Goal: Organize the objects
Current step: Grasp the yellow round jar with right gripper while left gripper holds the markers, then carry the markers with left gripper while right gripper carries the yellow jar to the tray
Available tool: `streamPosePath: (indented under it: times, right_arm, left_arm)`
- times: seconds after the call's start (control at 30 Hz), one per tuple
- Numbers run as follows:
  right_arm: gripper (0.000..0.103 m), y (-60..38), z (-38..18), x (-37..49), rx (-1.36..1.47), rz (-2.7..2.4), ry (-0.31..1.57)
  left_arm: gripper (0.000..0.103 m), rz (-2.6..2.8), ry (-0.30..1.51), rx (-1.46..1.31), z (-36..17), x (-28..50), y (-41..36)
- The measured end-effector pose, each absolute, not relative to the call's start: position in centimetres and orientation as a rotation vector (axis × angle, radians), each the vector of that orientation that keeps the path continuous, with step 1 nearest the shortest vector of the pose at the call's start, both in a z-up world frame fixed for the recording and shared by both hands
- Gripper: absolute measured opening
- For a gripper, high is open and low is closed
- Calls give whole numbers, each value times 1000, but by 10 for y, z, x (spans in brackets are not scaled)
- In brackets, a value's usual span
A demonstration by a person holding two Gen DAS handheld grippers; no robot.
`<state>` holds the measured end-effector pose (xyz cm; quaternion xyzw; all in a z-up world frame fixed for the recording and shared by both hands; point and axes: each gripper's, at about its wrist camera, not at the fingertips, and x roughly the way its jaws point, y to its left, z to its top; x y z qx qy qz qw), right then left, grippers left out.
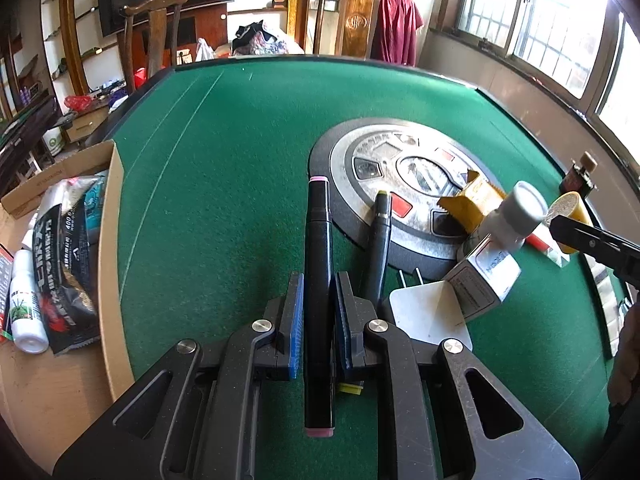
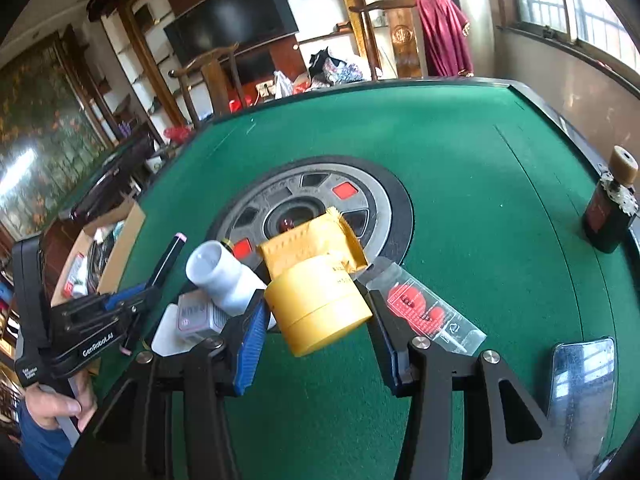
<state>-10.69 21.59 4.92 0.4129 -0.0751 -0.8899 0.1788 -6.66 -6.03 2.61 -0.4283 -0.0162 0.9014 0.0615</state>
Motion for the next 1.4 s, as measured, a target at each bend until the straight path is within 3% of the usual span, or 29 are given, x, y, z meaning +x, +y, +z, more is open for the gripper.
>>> streamPosePath:
  times: [0.5, 0.93, 1.4]
  right_arm:
    - [49, 218, 52, -105, 1170, -2556, -254]
    - [49, 202, 90, -73, 996, -2592, -277]
    - [49, 55, 102, -38, 1000, -2308, -115]
  left_arm:
    - [14, 2679, -33, -1295, 26, -69, -50]
    - [14, 2668, -189, -1116, 67, -32, -61]
    - [14, 2883, -378, -1011, 99, 44, -188]
